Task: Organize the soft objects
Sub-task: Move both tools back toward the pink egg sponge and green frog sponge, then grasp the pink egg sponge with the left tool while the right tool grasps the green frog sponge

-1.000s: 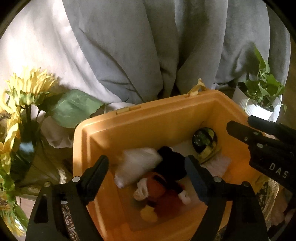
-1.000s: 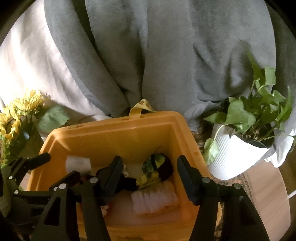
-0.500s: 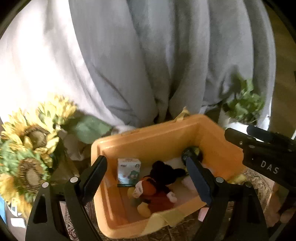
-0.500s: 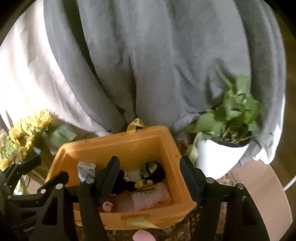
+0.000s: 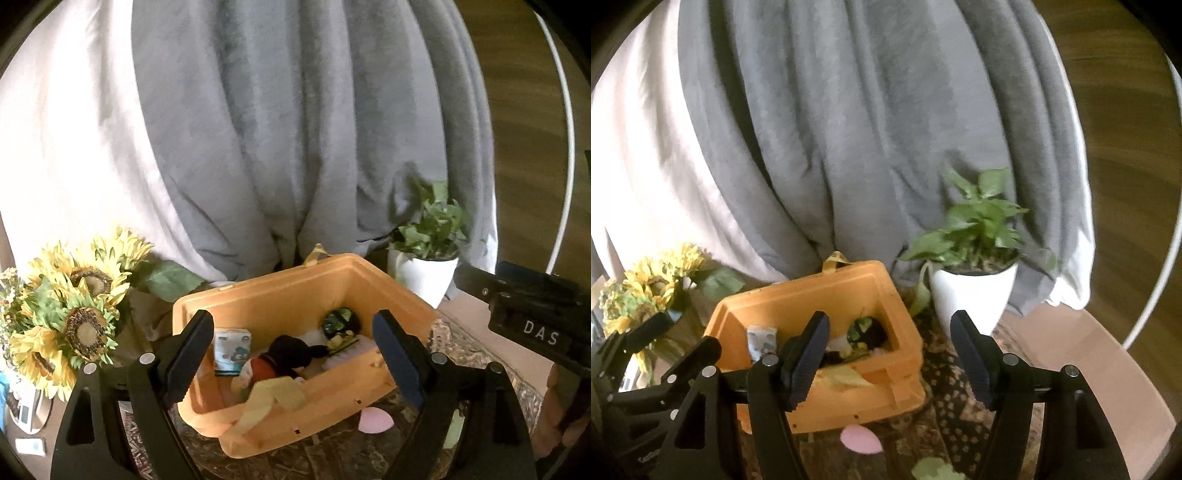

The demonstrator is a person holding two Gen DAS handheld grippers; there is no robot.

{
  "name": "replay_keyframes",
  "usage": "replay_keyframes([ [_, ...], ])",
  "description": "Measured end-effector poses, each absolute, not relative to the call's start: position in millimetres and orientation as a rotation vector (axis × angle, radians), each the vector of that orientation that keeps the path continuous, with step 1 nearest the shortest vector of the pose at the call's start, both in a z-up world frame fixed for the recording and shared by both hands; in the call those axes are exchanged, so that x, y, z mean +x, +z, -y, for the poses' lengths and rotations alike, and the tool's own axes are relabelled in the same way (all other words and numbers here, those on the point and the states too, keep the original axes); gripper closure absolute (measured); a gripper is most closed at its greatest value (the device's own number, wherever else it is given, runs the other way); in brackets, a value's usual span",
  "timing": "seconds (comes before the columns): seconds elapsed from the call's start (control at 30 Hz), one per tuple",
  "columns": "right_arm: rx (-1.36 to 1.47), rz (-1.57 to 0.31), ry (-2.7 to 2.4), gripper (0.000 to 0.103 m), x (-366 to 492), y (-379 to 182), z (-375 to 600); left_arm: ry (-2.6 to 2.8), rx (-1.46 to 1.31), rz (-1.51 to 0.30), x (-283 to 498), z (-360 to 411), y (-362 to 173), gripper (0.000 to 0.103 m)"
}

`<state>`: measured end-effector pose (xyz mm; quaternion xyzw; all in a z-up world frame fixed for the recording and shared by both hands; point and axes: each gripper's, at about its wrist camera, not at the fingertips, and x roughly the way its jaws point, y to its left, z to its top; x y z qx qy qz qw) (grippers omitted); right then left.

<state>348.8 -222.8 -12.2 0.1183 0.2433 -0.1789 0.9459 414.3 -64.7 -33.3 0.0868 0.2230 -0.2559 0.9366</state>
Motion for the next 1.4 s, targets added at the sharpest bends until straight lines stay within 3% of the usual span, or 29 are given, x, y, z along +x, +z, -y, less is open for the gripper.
replay_keyframes([
  [0.53,0.309,-0.553,-0.449,0.035,293.4,-47.4,222.2,-0.635,0.221,-0.406,374.7,71.3,-59.4,0.014],
  [1.4,0.386,-0.858,-0.444,0.035,293.5,-158.8,222.7,-0.757,0.357,-0.580,379.0,98.3,-144.4,0.014],
])
